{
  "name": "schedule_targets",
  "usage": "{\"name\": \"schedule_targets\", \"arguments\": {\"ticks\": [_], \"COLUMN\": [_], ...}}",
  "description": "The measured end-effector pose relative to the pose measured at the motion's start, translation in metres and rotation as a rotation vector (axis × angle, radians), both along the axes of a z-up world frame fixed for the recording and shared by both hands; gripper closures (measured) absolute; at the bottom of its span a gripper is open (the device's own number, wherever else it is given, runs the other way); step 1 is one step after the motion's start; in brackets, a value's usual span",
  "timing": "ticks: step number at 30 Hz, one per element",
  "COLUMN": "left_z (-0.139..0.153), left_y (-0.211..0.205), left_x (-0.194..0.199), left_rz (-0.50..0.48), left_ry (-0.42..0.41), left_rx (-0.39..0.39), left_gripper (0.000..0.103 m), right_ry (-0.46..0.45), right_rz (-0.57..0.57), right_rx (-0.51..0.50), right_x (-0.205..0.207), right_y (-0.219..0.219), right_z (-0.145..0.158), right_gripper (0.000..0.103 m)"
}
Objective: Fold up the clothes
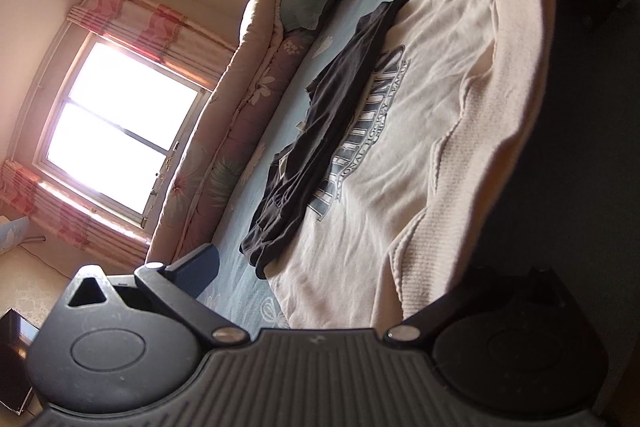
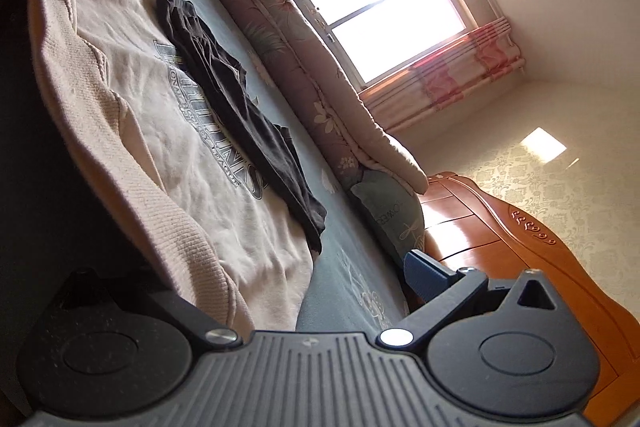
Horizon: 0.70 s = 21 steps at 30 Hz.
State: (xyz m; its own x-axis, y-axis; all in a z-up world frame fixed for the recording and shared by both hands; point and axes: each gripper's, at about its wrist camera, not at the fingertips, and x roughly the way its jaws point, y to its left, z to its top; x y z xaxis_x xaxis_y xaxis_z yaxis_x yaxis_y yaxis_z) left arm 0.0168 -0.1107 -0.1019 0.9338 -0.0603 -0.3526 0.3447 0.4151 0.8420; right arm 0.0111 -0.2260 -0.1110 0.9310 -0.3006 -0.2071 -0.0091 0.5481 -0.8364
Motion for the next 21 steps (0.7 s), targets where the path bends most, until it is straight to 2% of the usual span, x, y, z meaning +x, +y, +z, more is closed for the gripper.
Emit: {"name": "schedule_targets", "arguments": {"ticks": [10,21], "left_z": [0.010,0.019], "left_y": [-0.001,-0.011], "left_x": [0.035,0.102], "left_rz": [0.001,0.051], "left_ry": [-0.001,-0.052], "left_rx": [-0.009,-0.024], "left_gripper": [0.000,0.000], "right_ry": [-0.011,-0.050], "right_rz": [0.029,0.014], "right_rx": [-0.057,-0.075], "right_x": [0.039,0.111], "right_y": [-0.004,-0.010], "right_z": [0.009,0.019], "right_gripper": [0.000,0.000]}}
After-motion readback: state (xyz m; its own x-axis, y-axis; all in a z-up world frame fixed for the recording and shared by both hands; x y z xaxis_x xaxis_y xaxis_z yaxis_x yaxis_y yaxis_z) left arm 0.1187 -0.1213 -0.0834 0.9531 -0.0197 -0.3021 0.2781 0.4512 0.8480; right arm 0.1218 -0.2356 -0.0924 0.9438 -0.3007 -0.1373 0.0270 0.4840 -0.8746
